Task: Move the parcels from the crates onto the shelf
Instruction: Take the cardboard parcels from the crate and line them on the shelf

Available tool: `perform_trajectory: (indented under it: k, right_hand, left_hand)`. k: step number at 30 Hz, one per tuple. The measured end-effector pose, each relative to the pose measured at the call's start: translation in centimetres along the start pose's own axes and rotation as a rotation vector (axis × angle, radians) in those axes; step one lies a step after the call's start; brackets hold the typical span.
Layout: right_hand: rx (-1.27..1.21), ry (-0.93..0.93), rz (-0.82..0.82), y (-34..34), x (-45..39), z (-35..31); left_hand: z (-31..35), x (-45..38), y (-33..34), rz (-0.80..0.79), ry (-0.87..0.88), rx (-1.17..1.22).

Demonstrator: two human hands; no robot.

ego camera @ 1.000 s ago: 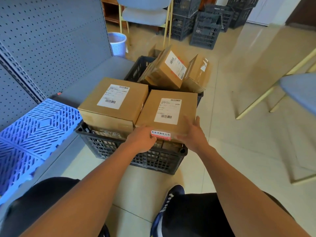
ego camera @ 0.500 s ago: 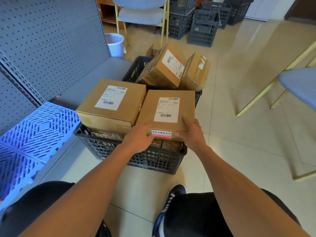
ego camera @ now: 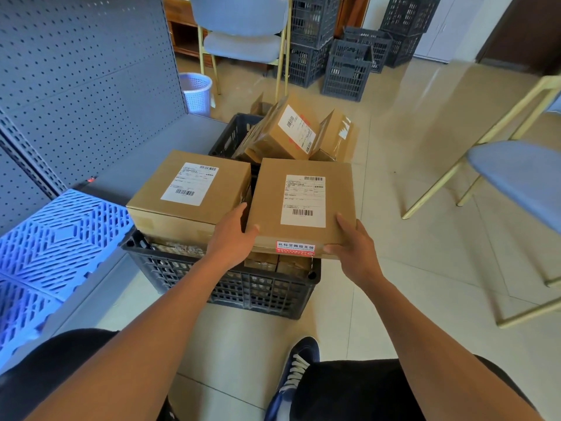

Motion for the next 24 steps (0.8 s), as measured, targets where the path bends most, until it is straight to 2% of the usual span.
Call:
perform_trajectory:
  k: [5, 9, 17, 24]
  right_hand:
    - [-0.196, -0.065, -0.025, -1.5, 0.8, -2.1]
    - [-0.160, -0.188, -0.036, -1.3, 1.2, -3.9]
    - [0.060, -0.257, -0.040, 1.4, 1.1, -6.3]
    - [0.053, -0.225, -0.065, 5.0, 1.2, -10.8]
  left_hand:
    - [1.2, 0.3, -0.9, 0.009, -0.083, 0.206]
    - [1.7, 0.5, -1.7, -0.017, -0.126, 0.347]
    - [0.7, 0.5, -4.7, 0.100, -0.128, 0.354]
    - [-1.2, 1.5, -8.3, 0.214, -0.109, 0.359]
Point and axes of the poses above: each hand's wrist, its own x-axis away from the middle knuckle, its own y-axis out of the palm, z = x × y, the point moved 1 cm from there along -x, towards the middle knuckle, and after that the axes turned 11 degrees about z, right-handed, at the moved point
